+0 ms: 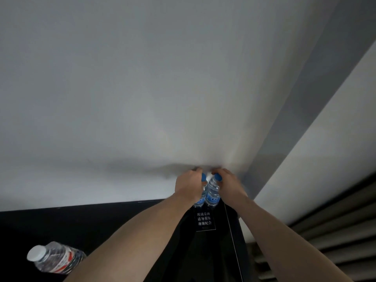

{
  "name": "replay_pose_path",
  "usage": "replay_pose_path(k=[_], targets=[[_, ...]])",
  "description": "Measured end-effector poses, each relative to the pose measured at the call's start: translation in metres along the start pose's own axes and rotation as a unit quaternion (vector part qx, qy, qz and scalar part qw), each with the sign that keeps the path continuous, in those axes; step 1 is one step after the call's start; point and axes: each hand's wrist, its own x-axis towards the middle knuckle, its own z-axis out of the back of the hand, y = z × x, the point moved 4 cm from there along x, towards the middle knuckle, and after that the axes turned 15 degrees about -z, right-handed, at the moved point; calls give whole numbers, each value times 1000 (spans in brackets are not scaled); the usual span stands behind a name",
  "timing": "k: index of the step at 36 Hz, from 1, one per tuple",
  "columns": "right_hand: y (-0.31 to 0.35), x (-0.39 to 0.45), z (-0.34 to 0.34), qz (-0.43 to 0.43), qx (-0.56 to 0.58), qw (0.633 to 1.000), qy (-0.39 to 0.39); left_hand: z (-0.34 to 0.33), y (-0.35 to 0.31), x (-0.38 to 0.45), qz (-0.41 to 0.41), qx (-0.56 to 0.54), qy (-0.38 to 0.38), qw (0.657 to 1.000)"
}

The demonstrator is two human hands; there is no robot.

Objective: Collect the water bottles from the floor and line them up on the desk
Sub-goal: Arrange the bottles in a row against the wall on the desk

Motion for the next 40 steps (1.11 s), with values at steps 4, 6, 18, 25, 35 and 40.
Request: replay_pose_path(k=[4,6,18,25,35,40], targets=[[2,-1,-2,-4,1,1000,-1,-1,4,-2,26,-34,-15,999],[3,-2,-3,-6,4,1000,3,0,6,-2,31,-41,-11,999],[0,-19,2,-16,13,1000,-8,18,-1,-12,13,-59,-2,998],[8,-83,8,-16,97,995,-30,39,6,-78,9,-128,-24,991],[27,-228,-60,-43,223,968,111,91,26,-287,125,-227,-128,957],[56,-286,-89,-14,225,956,185,95,32,-389,181,-240,-159,940]])
